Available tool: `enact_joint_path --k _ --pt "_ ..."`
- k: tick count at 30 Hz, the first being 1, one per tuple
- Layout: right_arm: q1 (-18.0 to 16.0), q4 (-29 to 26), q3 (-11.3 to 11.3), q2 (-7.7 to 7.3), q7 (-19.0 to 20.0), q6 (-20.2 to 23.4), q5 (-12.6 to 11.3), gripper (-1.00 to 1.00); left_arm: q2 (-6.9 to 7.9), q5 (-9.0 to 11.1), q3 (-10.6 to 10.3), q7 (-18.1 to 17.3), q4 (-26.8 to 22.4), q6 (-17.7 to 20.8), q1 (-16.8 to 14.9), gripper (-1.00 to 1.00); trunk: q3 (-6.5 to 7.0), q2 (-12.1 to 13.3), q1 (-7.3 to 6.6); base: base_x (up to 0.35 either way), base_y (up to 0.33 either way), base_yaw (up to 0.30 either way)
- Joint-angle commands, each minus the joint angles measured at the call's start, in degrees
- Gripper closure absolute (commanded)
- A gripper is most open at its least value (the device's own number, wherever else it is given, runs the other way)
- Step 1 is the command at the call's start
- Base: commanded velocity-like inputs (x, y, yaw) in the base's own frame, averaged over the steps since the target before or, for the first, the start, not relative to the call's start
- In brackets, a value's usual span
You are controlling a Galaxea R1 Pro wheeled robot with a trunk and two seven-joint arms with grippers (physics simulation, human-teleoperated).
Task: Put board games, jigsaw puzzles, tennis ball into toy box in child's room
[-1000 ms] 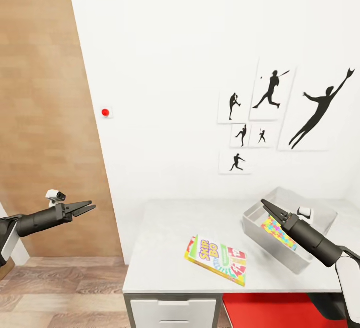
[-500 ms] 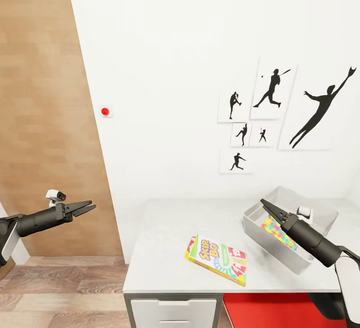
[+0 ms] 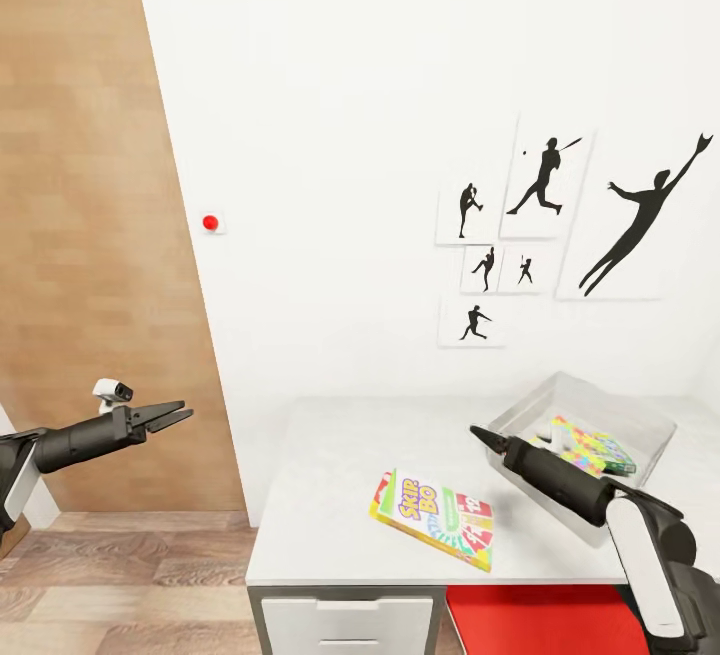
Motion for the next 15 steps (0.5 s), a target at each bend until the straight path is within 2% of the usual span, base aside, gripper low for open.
enact_joint_path --k 1,3,4,9,14,15 --pt "-0.08 0.01 0.76 0.02 -1.12 0.32 0.17 -1.0 0.01 -0.03 0.0 -0.22 0.01 0.61 -0.01 -1.0 -0.03 -0.05 0.02 0.0 0.0 0.0" --pt "-0.19 0.03 2.27 0.06 -3.9 0.36 0.18 -1.0 0.01 -0.04 0.0 -0.22 0.01 0.6 -0.01 -1.0 -0.03 -0.05 0.02 0.0 0.0 0.0" --pt "-0.35 0.05 3.59 0.12 -6.73 0.38 0.15 -1.0 0.02 -0.05 0.01 -0.22 0.01 0.61 -0.01 -1.0 -0.03 -0.05 0.02 0.0 0.0 0.0" --pt "-0.77 0.06 6.85 0.83 -15.08 0.45 0.11 -1.0 0.05 -0.05 0.01 -0.22 0.01 0.67 -0.01 -1.0 -0.03 -0.05 0.02 0.0 0.0 0.0" --pt "-1.74 0.07 9.42 3.01 -23.19 0.71 0.3 -1.0 0.15 -0.06 0.01 -0.21 0.01 0.68 -0.01 -1.0 -0.03 -0.05 0.02 0.0 0.0 0.0" --pt "-2.15 0.09 10.31 3.74 -25.94 0.96 0.32 -1.0 0.16 -0.06 0.01 -0.21 0.01 0.66 -0.01 -1.0 -0.03 -0.05 0.02 0.0 0.0 0.0"
